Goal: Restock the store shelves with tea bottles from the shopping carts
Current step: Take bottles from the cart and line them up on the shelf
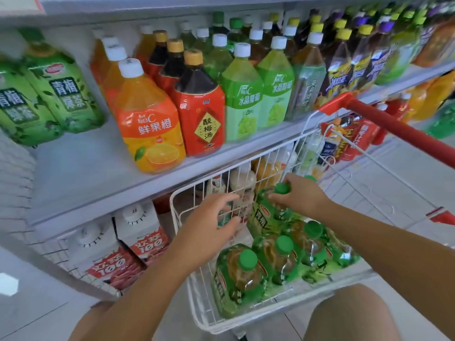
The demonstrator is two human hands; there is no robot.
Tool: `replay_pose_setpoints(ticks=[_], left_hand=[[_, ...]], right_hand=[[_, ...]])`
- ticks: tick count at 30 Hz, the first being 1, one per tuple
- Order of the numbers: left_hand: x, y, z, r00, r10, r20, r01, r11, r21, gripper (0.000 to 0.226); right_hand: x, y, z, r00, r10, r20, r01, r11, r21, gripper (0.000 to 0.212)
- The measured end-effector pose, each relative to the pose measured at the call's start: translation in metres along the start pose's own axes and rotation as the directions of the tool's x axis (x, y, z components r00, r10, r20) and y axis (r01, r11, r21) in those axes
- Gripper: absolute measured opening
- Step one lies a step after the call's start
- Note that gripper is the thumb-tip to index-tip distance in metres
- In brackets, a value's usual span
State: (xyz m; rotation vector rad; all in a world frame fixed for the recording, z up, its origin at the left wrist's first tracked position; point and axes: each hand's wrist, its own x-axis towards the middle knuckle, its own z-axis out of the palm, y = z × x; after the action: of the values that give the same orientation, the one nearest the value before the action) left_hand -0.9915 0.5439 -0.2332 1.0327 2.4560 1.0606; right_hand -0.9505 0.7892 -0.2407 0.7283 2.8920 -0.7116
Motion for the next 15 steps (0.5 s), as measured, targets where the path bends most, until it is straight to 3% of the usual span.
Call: replay_pose_setpoints(ticks=[3, 8, 11, 13, 15], left_hand=[[0.003, -0.002, -0.002, 0.998, -0.054, -0.01, 0.053, 0.996, -0.066, 0.049], [0.009, 0.007, -0.017, 0.995, -0.037, 0.097, 0.061, 0.965, -0.256, 0.097], [0.007, 0.022, -0.045, 1.0, -0.02, 0.01, 0.022, 0.943, -0.333, 0.092], [-0.001, 0.027, -0.067, 0.993, -0.044, -0.108, -0.001, 0.924, -0.383, 0.082], [-0.014, 0.025, -0.09, 0.978, -0.061, -0.2, -0.032, 0.901, -0.433, 0.076]], right_hand=[[-0.013, -0.012, -0.002, 0.99, -0.14, -0.033, 0.143, 0.981, 0.129, 0.025], [-0.052, -0.067, -0.059, 0.895, -0.426, -0.13, 0.444, 0.831, 0.334, 0.018], [-0.067, -0.107, -0.097, 0.833, -0.519, -0.192, 0.541, 0.692, 0.477, 0.021], [-0.071, -0.124, -0.111, 0.807, -0.544, -0.232, 0.564, 0.592, 0.576, 0.039], [-0.071, -0.133, -0.111, 0.817, -0.557, -0.148, 0.515, 0.591, 0.621, 0.081]])
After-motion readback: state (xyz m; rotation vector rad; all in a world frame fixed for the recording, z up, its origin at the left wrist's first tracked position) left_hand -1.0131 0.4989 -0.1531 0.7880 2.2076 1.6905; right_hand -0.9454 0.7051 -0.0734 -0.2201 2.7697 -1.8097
